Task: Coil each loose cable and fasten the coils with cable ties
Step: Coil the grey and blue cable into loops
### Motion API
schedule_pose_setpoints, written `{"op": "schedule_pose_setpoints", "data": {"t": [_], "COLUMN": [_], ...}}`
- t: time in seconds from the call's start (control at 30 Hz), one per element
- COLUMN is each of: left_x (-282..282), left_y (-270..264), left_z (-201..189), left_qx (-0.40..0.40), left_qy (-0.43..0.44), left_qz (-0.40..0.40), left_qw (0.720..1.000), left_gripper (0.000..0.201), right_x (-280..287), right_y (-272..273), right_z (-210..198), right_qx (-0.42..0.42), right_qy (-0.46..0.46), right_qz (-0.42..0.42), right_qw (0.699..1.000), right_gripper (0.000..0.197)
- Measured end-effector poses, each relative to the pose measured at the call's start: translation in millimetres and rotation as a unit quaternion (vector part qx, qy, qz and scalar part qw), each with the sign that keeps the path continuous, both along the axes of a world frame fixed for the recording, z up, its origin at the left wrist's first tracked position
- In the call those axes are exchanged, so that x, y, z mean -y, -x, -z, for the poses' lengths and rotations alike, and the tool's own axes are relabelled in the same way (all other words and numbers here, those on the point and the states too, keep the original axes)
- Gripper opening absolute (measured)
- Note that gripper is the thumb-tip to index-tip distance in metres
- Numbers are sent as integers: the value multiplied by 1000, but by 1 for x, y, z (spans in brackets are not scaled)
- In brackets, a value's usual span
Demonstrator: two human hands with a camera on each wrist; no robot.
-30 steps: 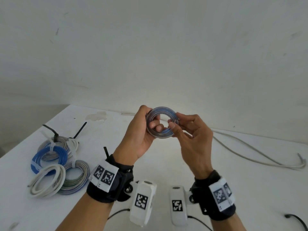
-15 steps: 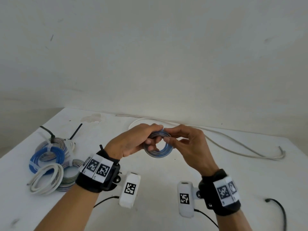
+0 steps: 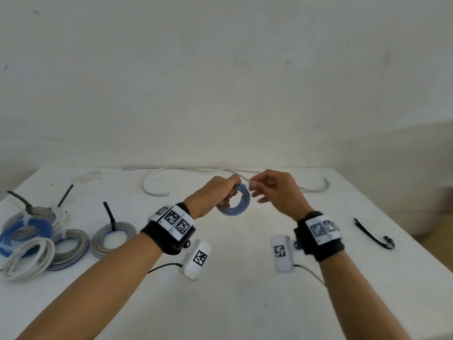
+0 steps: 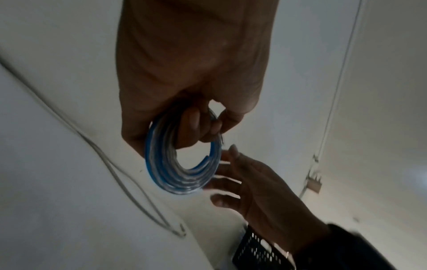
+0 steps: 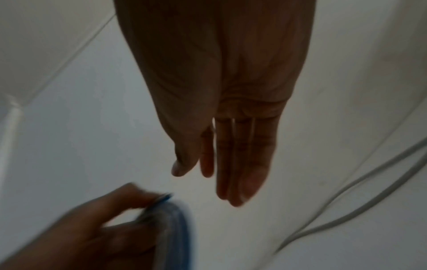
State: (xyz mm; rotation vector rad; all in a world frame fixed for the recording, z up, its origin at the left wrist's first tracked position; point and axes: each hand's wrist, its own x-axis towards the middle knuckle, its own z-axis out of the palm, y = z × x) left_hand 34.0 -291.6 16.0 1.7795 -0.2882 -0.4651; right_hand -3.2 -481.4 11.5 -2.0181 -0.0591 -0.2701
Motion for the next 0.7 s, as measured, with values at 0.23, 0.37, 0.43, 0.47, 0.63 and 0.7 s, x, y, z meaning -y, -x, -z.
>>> {"op": "schedule_pose_setpoints", "data": {"t": [0.23,0.37,0.43,0.47,0.63,0.7], "left_x": [46,51,47,43,16,0], "left_y": [22,27,25,23,-1,-12], "left_z": [18,22,22,22,23,21], "left_qx": [8,26,35,36,34,28], "left_qy": [-39,-33,-29,-22,29,59], "left_qz": [58,70,68,62,-29,-70], "left_qw": [998,997,997,997,999,995], "left_gripper": [32,34,31,31,37,31], "right_x": [125,144,143,137,68,30], "right_y": [18,22,17,13,-7,-15], "right_z": [47,82,90,88,46,24], "right_qx": [-306,-325,-305,-294,-156,-69], "right_qy": [446,406,374,361,99,25], "right_qz": [181,202,213,205,90,35], "right_qw": [822,830,850,861,979,997], "right_gripper": [54,47,25,15,15,12]}}
